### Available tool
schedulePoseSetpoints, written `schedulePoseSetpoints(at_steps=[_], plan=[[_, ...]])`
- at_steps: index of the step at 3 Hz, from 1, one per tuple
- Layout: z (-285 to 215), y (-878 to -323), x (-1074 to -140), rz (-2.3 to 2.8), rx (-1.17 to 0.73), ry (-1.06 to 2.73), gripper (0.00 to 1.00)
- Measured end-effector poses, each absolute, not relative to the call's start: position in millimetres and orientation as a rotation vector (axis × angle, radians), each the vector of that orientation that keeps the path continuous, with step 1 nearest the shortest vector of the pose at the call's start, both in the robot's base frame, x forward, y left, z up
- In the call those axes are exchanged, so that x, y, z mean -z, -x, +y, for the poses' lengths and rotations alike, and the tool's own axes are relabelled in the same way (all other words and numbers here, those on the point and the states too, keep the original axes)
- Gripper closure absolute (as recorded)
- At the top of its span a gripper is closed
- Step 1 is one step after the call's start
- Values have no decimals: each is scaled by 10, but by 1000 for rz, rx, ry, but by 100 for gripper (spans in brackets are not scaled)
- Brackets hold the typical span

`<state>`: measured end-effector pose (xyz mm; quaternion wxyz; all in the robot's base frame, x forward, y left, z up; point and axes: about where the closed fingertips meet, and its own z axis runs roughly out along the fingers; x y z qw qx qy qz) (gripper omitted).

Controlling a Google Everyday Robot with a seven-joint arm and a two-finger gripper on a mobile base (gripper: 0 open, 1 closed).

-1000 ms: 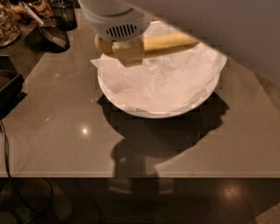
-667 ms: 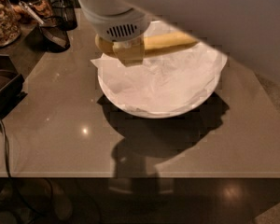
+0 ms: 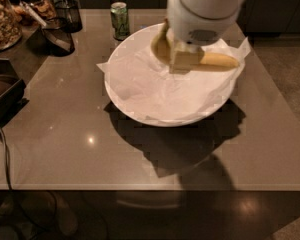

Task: Pick banana from white bowl

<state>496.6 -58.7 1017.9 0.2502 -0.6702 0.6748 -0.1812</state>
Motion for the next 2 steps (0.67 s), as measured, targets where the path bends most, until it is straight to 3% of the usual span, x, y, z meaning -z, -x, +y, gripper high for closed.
schedulePoseSetpoints(at_steps=[1, 2], plan=[[-1108, -5271, -9873, 1856, 348, 1726, 100], [-1086, -5407, -9971, 1744, 227, 1714, 100]])
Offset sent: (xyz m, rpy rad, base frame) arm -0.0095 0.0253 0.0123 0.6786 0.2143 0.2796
